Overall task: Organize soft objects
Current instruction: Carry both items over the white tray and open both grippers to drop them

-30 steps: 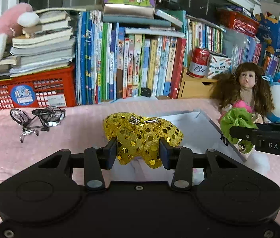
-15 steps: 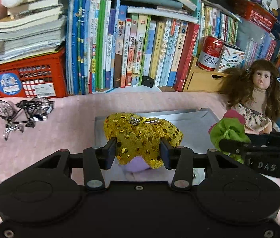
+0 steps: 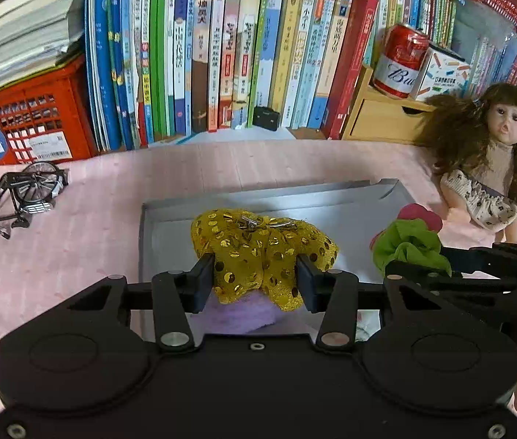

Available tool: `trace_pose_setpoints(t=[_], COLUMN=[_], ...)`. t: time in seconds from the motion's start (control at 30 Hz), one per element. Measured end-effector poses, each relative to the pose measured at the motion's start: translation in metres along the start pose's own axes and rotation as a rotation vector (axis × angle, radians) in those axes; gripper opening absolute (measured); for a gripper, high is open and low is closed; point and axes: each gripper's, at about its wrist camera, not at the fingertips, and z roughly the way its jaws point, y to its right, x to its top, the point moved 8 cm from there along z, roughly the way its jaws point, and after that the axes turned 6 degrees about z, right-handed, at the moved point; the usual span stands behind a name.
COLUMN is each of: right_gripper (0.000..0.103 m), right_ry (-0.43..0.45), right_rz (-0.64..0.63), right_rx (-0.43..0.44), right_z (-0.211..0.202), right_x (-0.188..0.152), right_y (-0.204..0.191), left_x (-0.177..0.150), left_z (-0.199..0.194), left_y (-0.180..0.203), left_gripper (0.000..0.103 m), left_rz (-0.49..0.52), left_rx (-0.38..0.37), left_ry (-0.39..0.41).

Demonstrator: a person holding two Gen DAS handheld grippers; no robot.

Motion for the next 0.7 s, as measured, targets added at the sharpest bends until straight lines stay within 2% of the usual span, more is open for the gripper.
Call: trace_pose_setpoints(t=[0.23, 0.33, 0.4, 0.7], right_gripper=[0.054, 0.059, 0.068, 0.078], right_ry=[-0.034, -0.048, -0.051, -0.034], right_rz=[0.008, -0.003, -0.003, 0.014], right_rx=[0.007, 0.01, 0.011, 0.022], right_z=[0.006, 0.009, 0.01, -0.001], right_x=[0.0, -0.001, -0.002, -0.001], right_y=[0.001, -0.001, -0.002, -0.002], left_x=[-0.001, -0.001, -0.001, -0.002], left_z=[0.007, 0.008, 0.008, -0.004], left_y=[0.0, 0.002, 0.004, 0.01], left_gripper=[0.049, 0.057, 0.066, 0.079], left_rz=[0.006, 0.014, 0.021, 0.058], left_rx=[-0.004, -0.009, -0.011, -0.005], left_ry=[-0.011, -0.012, -0.012, 0.009])
